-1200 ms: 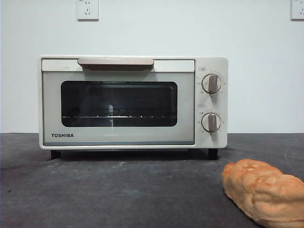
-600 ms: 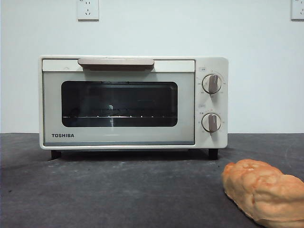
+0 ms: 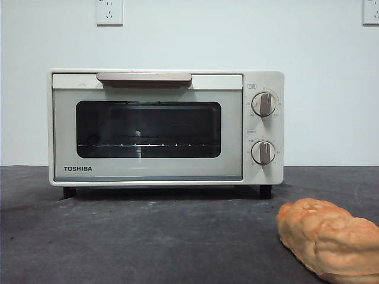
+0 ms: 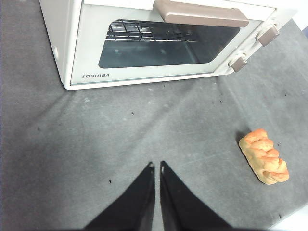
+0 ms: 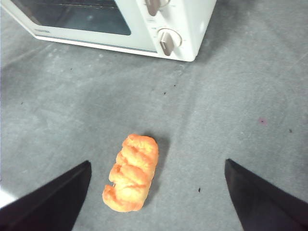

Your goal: The left arm flap open the oven, the right arm pick bread and place it into oven, the left arm flap close the oven

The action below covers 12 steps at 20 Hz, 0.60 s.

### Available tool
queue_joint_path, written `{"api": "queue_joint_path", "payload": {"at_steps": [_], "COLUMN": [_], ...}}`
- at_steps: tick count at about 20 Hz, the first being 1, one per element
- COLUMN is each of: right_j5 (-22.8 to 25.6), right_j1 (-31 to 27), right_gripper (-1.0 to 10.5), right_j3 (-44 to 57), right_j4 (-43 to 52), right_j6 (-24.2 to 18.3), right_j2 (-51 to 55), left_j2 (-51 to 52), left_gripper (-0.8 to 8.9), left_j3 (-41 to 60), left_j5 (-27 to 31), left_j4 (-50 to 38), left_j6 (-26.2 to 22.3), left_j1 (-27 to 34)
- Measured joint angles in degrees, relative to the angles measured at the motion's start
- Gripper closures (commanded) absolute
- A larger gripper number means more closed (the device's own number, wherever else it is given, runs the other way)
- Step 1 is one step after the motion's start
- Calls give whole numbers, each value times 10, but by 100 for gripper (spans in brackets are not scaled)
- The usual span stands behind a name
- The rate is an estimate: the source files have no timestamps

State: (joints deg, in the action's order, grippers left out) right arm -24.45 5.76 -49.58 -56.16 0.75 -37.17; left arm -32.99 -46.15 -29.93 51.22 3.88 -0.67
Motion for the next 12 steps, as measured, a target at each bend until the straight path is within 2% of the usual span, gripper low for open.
{"api": "queue_joint_path", "payload": {"at_steps": [7,12], "right_j5": [0,36], "right_j1": [61,141], "right_gripper": [500,500], "right_j3": [1,83], "right_j4": [3,92], "right_j6": [49,111], "right_j2": [-31,-37], "left_j2": [0,0], "left_gripper": [797,797], "left_j3": [0,0], "left_j5": [0,0], "left_j4": [0,0], "left_j6": [0,0], "left_j1": [0,0]}}
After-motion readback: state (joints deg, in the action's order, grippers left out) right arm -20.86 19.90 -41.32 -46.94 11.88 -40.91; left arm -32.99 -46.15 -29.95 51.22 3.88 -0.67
